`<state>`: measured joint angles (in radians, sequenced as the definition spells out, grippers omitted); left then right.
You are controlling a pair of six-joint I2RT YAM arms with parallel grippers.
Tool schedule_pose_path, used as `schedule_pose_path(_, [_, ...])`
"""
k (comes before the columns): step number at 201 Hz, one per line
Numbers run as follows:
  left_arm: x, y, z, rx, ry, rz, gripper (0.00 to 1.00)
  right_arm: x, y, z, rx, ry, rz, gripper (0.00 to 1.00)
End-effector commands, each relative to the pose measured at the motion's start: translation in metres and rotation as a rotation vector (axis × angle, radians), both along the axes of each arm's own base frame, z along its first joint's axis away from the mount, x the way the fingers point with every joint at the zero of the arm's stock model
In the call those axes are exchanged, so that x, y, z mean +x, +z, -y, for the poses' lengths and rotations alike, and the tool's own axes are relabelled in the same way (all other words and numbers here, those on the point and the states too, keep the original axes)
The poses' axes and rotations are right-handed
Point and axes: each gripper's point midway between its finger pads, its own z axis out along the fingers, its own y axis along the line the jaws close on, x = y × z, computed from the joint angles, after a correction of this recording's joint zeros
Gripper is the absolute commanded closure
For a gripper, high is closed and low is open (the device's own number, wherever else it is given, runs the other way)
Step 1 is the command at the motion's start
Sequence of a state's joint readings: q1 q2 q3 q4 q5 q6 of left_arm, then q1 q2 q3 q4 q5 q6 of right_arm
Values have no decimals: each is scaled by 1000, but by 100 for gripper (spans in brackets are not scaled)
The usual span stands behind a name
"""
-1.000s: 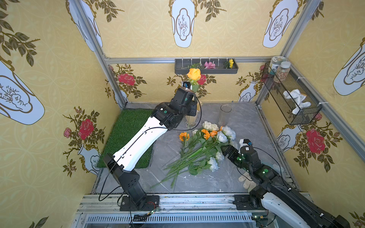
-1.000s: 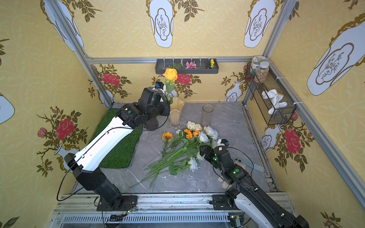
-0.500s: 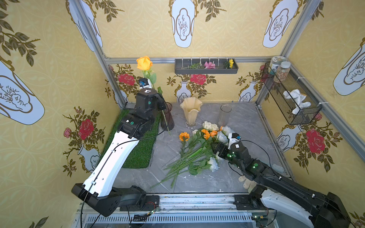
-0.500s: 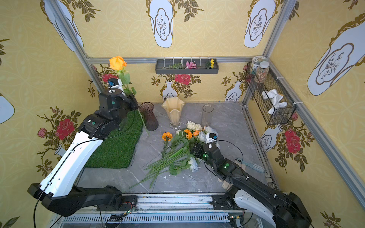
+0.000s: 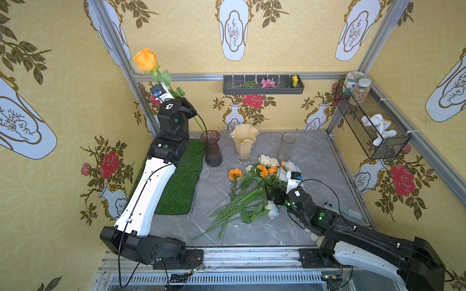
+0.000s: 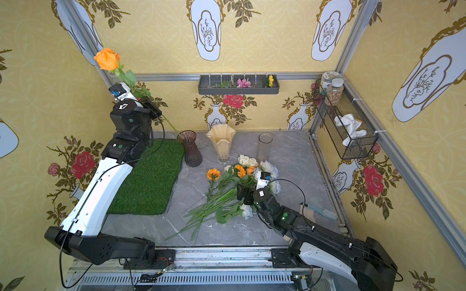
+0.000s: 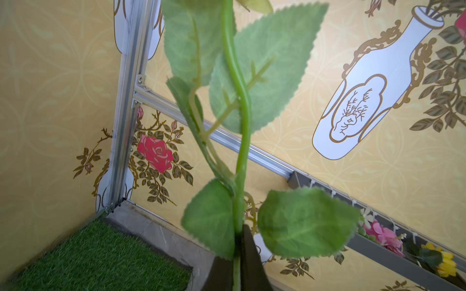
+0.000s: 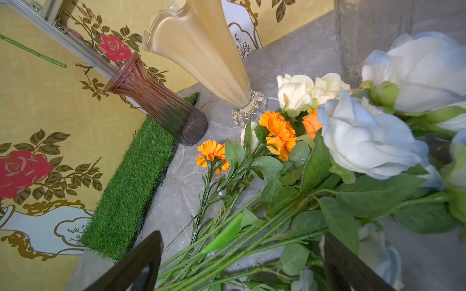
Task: Arrange the flowers in different vases according to their colors
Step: Insert the flower into the vase.
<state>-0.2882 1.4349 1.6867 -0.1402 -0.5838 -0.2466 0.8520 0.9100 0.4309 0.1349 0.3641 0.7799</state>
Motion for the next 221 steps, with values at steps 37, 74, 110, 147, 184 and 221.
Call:
schedule_pose_path(37, [45,-17,3,125,44,-9,100,8,11,1,21,-36,44,3])
schedule_pose_path(74, [64,-67,7,129,34,-77,100,9,11,2,26,-37,42,3])
schedule_pose_path(110, [78,-104,21,66,-37,-143,100,10,10,4,36,-41,38,3])
schedule_pose_path(147, [74,-138,28,-18,-76,-216,88,11,9,6,45,-50,31,3])
schedule_pose_path(184, [62,-161,35,-99,-121,-264,74,12,7,7,42,-52,25,3])
schedule_pose_path(221, [48,-158,48,-133,-172,-303,55,12,5,8,36,-66,-7,3])
